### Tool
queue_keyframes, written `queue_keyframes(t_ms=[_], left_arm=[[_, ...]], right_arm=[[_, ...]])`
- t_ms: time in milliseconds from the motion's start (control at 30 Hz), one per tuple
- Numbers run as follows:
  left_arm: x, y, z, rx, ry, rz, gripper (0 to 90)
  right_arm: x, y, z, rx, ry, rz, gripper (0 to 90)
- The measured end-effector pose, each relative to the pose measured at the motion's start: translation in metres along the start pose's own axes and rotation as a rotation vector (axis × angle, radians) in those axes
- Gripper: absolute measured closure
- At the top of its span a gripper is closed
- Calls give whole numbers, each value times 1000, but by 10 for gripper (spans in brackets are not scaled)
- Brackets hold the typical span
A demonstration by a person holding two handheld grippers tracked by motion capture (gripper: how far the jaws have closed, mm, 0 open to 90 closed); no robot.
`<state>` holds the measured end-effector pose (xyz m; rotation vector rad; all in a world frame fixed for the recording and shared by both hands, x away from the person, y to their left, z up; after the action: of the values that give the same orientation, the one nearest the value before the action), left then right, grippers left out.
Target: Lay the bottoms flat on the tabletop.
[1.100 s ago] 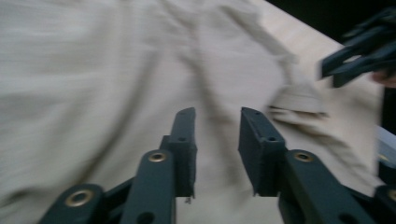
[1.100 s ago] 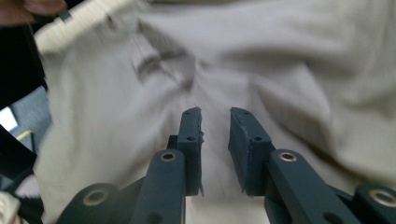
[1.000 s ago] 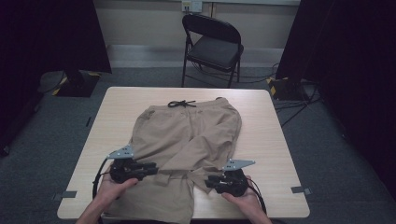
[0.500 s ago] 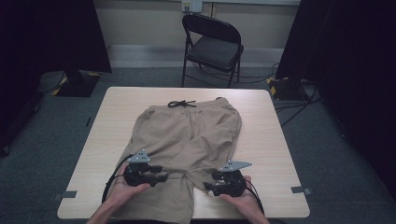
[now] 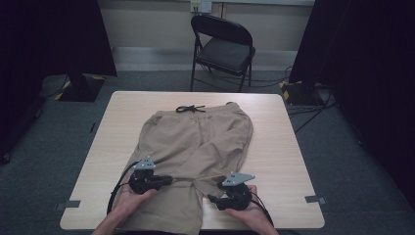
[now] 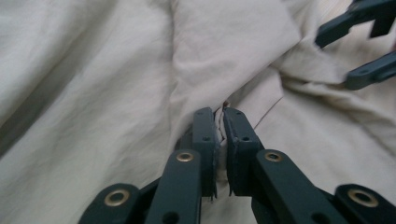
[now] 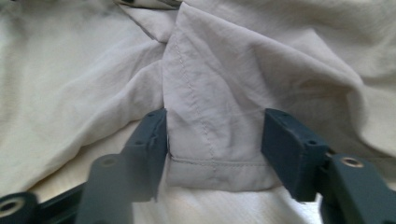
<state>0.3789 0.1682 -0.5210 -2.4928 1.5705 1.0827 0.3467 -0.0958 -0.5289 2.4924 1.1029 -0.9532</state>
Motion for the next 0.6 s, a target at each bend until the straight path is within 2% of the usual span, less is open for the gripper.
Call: queue_keyframes(t_ms=[33, 67, 100, 133, 200, 300, 467, 500, 600], left_arm=[[-1, 0, -1, -4, 12, 4, 847], [-2, 1, -2, -11, 25, 18, 854], [-5, 1, -3, -15, 38, 24, 854], [-8, 1, -5, -17, 51, 37, 856], [-11, 2, -7, -23, 75, 48, 864], [-17, 2, -9, -32, 100, 63, 866], [-20, 7, -13, -23, 121, 84, 867], [-20, 8, -13, -24, 121, 89, 867], [-19, 15, -15, -12, 122, 110, 869]], right_arm=[[0, 0, 0, -8, -3, 10, 452], [0, 1, 0, -29, -2, 26, 521], [0, 1, 0, -29, -2, 26, 521], [0, 3, 0, -27, 2, 32, 593], [-1, 10, 0, 31, 2, 16, 687], [-3, 18, 1, 68, -4, 2, 793], [-19, 26, -1, 111, 47, -23, 829], [-25, 30, -3, 137, 64, -21, 831], [-41, 39, -5, 155, 104, -3, 835]])
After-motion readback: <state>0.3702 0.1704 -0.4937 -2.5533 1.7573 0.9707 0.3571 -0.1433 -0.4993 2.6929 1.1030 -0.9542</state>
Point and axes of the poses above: each handheld gripper's, and its own axes: x roughly forward along the jaws, z roughly out of its underside, y roughly to its right, the point moved 5 cm from there along x, roughly forward along the jaws, and after that the axes turned 7 degrees about z, right-handed, at the moved point
